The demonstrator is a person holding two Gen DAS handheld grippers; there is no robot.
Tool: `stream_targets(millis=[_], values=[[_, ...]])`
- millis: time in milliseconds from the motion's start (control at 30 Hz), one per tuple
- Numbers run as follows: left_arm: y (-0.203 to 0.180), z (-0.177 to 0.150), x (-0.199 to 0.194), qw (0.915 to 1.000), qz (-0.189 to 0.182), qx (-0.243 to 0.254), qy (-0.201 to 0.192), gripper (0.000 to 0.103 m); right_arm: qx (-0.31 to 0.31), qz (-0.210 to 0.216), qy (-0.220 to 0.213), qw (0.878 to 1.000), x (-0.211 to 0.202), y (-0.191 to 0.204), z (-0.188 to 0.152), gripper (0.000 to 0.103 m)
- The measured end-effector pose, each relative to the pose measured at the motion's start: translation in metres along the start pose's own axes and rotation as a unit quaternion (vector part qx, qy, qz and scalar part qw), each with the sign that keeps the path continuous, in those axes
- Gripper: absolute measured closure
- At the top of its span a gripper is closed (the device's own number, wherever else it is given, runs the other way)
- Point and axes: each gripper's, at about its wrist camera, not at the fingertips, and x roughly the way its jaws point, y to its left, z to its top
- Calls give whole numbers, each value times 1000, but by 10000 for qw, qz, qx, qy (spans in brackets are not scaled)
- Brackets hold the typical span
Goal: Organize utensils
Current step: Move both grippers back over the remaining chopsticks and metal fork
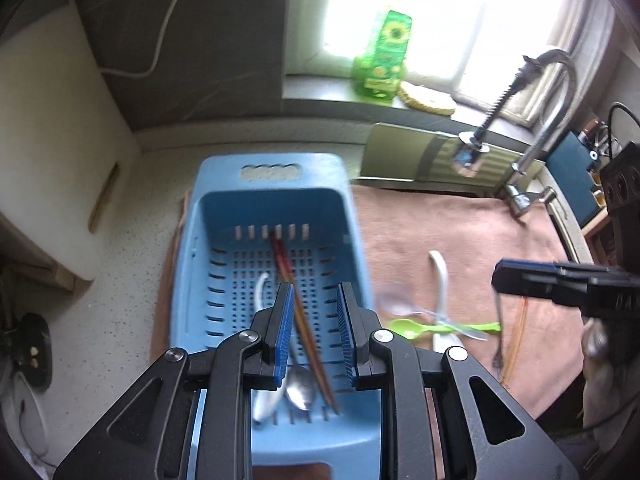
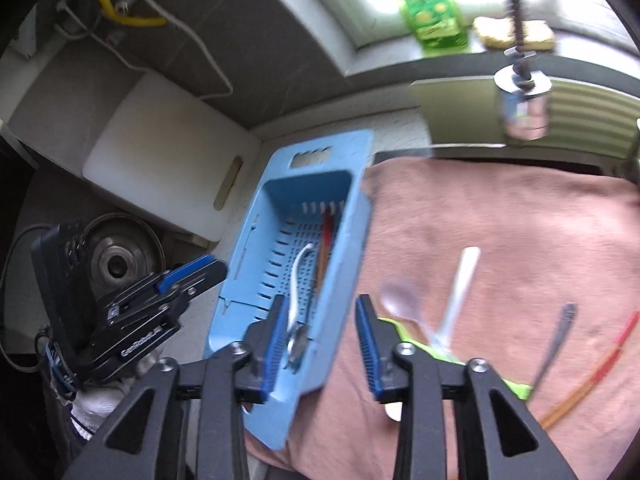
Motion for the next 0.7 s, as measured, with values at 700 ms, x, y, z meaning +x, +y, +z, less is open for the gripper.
stream_targets(millis=[700], values=[[-176, -27, 24, 9909, -678, 1097, 397, 83, 672, -533, -191, 9961, -110, -158, -41, 49]])
